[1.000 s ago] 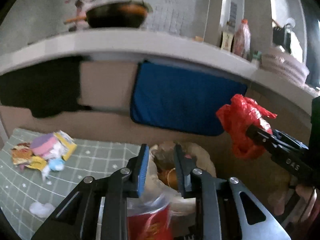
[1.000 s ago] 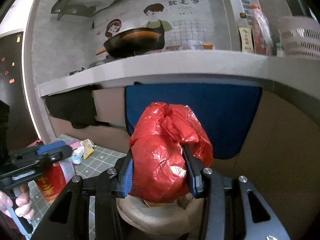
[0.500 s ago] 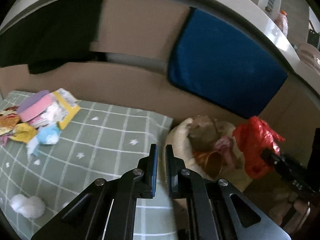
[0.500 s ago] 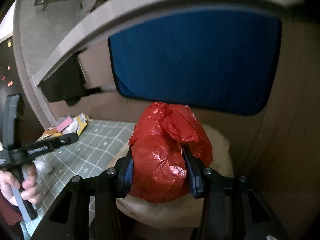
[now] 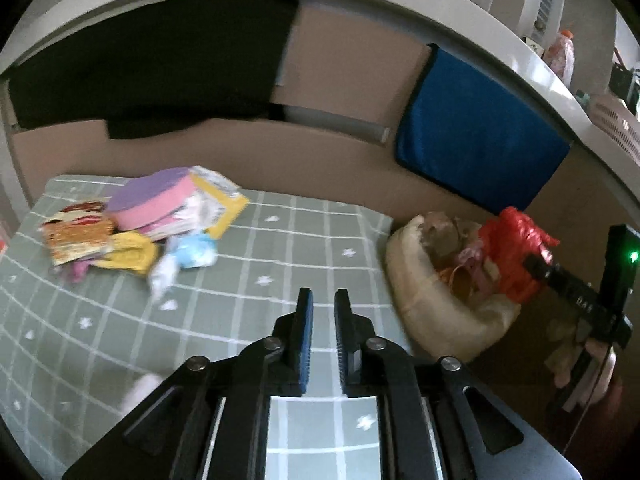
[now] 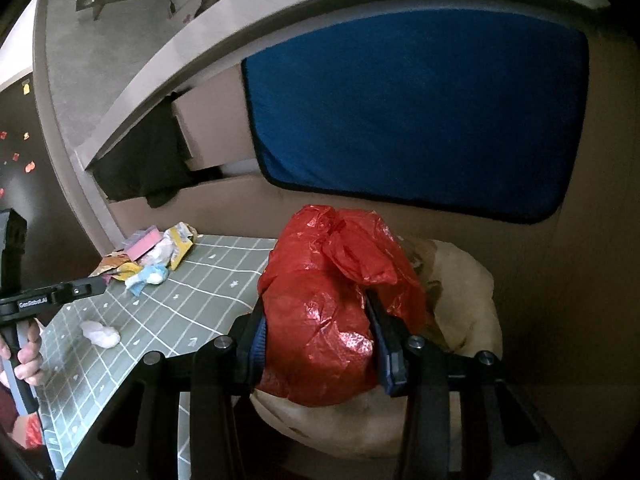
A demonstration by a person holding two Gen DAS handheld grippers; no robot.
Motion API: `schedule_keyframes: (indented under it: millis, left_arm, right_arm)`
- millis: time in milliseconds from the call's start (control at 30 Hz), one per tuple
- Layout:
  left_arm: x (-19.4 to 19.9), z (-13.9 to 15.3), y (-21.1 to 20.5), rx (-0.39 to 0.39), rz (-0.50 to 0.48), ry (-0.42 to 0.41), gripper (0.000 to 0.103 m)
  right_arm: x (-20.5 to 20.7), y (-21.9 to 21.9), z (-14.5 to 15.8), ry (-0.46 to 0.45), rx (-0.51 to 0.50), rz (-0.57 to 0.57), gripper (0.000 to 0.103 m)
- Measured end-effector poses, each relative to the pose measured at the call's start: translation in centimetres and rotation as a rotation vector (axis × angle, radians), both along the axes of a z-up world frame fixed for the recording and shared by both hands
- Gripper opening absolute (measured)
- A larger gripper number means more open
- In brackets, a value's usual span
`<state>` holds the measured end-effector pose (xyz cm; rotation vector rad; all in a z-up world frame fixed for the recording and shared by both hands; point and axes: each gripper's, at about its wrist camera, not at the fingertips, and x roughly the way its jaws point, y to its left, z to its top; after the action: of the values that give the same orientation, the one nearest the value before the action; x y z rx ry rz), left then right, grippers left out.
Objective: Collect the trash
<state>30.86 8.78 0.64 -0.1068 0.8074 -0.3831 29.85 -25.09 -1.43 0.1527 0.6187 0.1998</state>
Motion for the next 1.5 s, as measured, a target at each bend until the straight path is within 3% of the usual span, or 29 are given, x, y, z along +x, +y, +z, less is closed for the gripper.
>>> schedule_keyframes:
  millis: [167,233,333,500,600,700,767,867,1100,1333,1400,1500]
  left_arm:
    - [0.0,0.6,4.8,-0.052,0.066,-0.007,0.035]
    - [0.1,0.8,6.9,-0.08,0.095,-0.008,0.048]
    - [0.2,0.5,9.4,-0.065,0.134,-0.007,0.062]
    - [2.3,-1.2,11.4,0.044,0.201,-0.043,0.062]
    - [5.2,-2.0,12.4,0.006,0.228,-0.057,0.062]
    - [8.4,-1.6,12.2,0.051,0.165,-0.089,0.062]
    - [10.3,-1.0,13.5,0.022,0.151,-0.088,0.062]
    - [13.1,-1.2,17.6,-0.033,0.265,-0.031,0.062]
    - [15.5,-7.0,25.2,-0.193,0.489,0.155,0.062]
    - [15.1,-10.7,27.0,-0.383,0.525,0.29,0.061]
    - [14.6,-10.7,26.6,-0.362,0.529,0.289,0.06]
    - [13.6,-10.2,23.7,-0.272,0.435,0.287,0.06]
  right_arm:
    - [0.0,2.0,0.8,-0.011,-0.003,0.032,0.041]
    - [-0.1,3.0,1.0,-0.016,-0.006,0.051,0.041]
    - [-0.2,4.7,1.2,-0.024,-0.019,0.082,0.041]
    - [0.0,7.3,0.9,-0.027,-0.053,0.121,0.041]
    - [0.5,8.6,0.6,-0.016,-0.055,0.14,0.041]
    - [0.8,9.5,0.1,-0.001,-0.082,0.147,0.041]
    - [1.0,9.6,-0.3,0.015,-0.088,0.147,0.041]
    - [1.2,9.1,-1.2,0.035,-0.097,0.132,0.042]
    - [2.8,9.3,-3.0,0.081,-0.079,0.13,0.042]
    - [3.3,10.5,-4.5,0.118,-0.091,0.164,0.042]
    - [3.0,10.6,-4.5,0.118,-0.088,0.165,0.042]
    - [2.7,10.3,-4.5,0.118,-0.084,0.16,0.042]
